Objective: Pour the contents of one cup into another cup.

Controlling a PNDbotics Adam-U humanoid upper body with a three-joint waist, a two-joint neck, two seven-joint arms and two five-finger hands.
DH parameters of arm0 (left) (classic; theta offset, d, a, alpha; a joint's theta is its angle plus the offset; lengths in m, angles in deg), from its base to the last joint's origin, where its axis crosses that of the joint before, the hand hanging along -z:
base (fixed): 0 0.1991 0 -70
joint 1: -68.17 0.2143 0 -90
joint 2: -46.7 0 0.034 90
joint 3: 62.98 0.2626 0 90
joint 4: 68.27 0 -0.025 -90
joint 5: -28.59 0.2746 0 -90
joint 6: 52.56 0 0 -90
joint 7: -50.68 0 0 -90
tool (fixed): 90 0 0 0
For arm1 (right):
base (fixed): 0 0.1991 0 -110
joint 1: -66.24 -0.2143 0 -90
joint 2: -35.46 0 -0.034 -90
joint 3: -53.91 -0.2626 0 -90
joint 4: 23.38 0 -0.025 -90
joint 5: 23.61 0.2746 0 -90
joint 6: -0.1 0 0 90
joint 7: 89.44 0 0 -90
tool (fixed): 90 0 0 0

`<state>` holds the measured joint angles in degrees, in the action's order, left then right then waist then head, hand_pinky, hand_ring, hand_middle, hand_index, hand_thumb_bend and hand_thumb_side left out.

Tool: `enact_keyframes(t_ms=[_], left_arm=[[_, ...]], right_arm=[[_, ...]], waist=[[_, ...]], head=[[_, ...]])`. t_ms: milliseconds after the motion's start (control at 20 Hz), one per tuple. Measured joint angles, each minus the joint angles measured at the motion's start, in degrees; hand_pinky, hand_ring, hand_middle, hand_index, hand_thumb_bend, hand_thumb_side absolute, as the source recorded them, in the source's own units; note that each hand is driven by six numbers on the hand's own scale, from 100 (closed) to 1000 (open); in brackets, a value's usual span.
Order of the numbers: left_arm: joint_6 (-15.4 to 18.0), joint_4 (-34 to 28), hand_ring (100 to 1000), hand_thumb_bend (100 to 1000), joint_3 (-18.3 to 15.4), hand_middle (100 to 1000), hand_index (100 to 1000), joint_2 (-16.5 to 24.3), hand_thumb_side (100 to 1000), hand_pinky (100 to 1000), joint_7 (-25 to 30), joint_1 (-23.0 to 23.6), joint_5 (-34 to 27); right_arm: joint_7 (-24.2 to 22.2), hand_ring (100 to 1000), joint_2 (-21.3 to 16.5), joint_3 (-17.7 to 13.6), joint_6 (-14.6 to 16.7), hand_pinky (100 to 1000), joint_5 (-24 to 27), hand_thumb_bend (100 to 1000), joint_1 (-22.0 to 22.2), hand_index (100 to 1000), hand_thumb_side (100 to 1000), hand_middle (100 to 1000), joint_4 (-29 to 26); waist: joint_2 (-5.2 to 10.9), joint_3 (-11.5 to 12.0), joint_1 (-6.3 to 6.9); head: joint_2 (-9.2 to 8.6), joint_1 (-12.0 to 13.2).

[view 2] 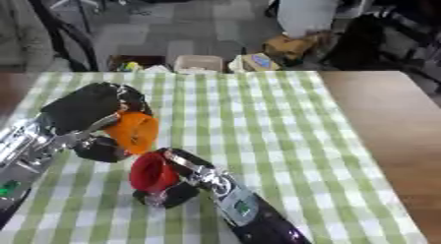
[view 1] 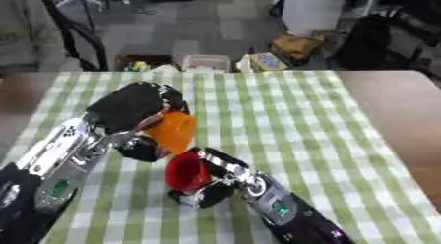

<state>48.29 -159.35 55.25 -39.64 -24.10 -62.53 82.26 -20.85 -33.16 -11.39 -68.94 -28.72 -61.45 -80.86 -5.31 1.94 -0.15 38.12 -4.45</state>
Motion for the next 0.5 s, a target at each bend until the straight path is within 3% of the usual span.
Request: enact_keyframes(t_ms=[500], left_arm=[[2.3,1.1,349,100,0.2,298,513,-0.1,100,491,0.7,-1.0,4.6]], right_arm=[[-0.3,429,0.0,-0.2,0.2,560,0.1,100,0.4,584,100,372,0.0]], waist=[[0.10,-0.2,0.00]], head=[[0.00,0.0]])
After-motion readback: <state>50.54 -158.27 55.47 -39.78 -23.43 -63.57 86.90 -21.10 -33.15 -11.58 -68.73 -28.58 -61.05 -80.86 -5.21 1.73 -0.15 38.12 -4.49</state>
